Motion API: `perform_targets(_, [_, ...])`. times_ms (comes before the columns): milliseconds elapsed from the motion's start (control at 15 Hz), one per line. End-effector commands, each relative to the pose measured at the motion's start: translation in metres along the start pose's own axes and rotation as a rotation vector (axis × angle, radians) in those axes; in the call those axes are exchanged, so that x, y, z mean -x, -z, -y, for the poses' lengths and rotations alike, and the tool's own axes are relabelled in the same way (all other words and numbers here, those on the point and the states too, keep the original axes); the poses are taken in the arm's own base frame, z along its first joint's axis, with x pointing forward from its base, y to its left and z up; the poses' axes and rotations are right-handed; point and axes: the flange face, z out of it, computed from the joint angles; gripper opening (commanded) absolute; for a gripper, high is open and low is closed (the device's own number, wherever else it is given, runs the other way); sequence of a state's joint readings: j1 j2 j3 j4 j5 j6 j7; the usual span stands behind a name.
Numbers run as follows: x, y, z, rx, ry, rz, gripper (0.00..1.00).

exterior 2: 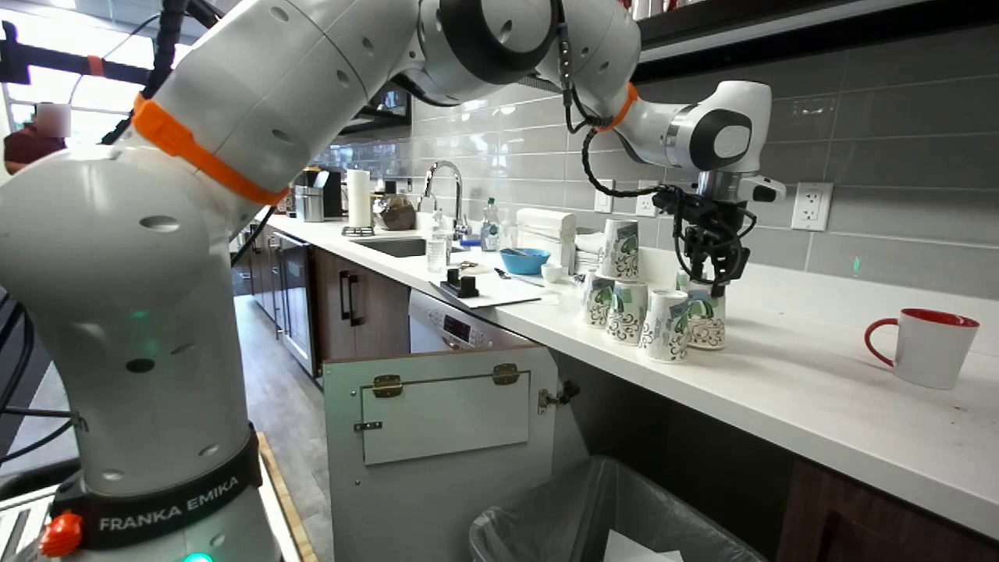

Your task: Build a tower of cups

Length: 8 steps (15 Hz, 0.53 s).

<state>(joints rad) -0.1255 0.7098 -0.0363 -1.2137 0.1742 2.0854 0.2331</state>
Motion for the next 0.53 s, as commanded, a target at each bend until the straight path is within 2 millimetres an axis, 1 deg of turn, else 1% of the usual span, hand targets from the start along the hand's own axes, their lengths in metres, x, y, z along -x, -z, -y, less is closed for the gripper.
perform_targets(0, [0.004,0.022,0.006,-0.006,0.027,-0.008,0.4])
perform_targets(133, [0.009,0.041,0.013,-0.002,0.04,-0.034,0.4])
perform_targets(333, [0.019,0.076,0.023,0.017,0.065,-0.076,0.4])
perform_targets(467, [0.028,0.097,0.029,0.037,0.084,-0.096,0.4])
